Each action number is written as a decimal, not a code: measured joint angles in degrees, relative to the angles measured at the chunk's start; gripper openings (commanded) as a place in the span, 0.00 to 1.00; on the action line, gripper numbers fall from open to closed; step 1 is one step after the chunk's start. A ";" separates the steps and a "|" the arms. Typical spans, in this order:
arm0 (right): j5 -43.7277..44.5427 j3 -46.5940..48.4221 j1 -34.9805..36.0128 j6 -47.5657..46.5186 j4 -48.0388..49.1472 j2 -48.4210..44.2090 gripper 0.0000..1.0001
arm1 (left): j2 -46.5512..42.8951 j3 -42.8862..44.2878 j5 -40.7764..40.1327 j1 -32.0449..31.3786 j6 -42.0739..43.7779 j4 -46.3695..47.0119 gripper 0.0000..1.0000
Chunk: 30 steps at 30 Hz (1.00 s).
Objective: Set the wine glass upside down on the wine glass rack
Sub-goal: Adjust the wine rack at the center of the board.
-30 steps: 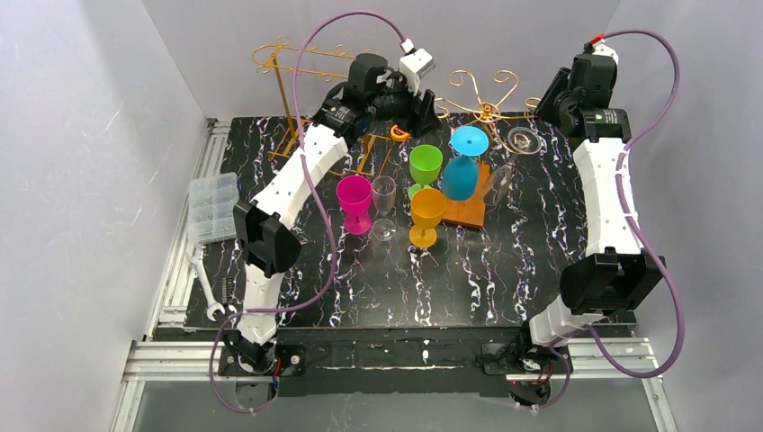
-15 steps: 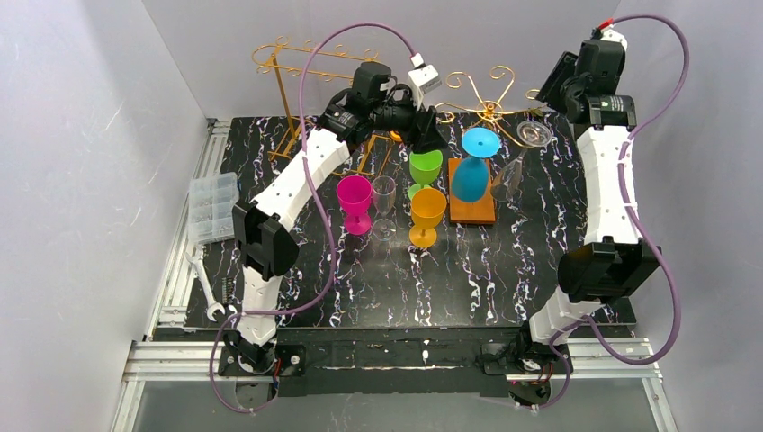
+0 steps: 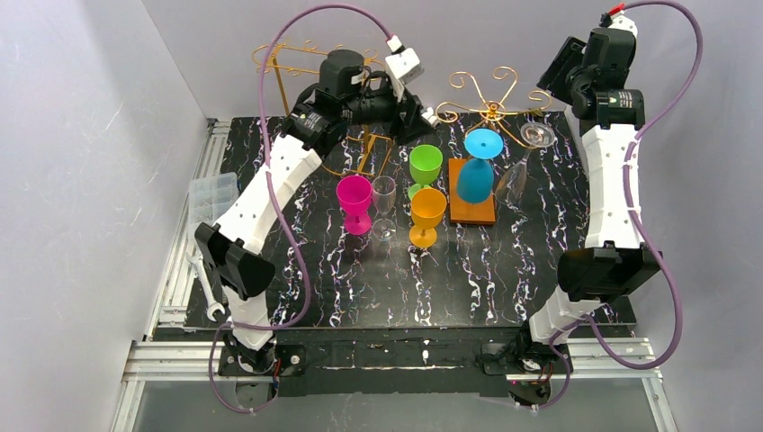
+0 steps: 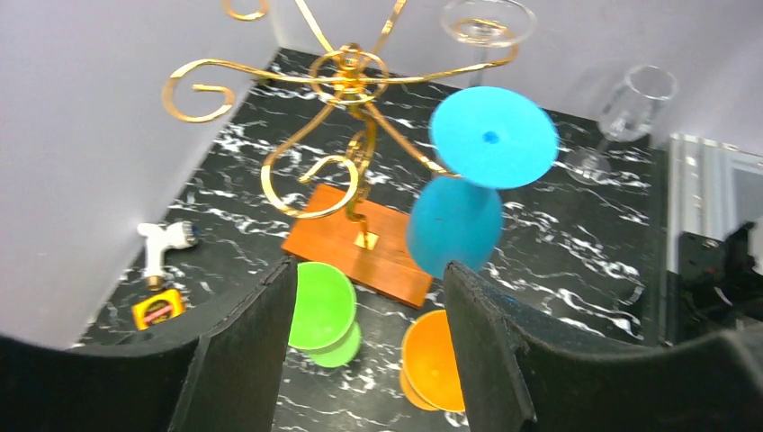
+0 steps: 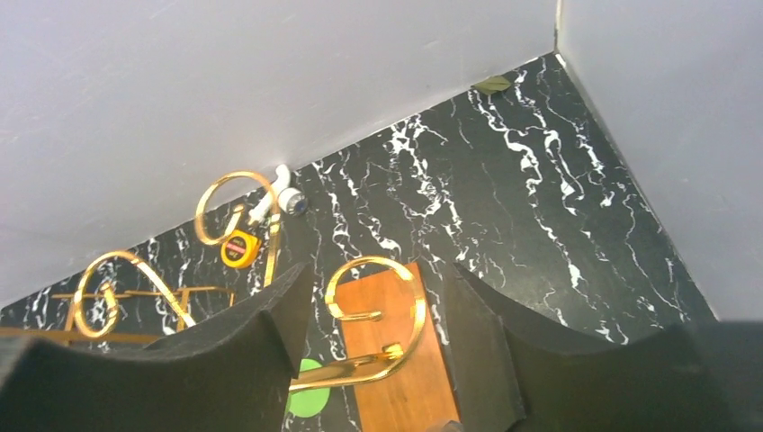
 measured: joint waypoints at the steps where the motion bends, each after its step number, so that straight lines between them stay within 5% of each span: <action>1: -0.39 0.00 0.24 0.22 -0.09 -0.13 0.54 | -0.42 0.02 -1.29 0.15 0.35 0.66 0.57; 8: -1.62 -1.27 5.11 0.87 -1.55 -2.89 0.27 | 6.78 10.82 -7.89 1.51 1.81 2.08 0.35; 17: -0.44 -2.75 5.53 0.35 -3.23 -4.44 0.24 | 17.11 16.26 -12.39 1.57 6.45 2.43 0.39; 30: 0.74 -3.82 5.22 -1.03 -3.50 -3.63 0.21 | 18.43 16.39 -12.02 -0.39 7.74 5.01 0.43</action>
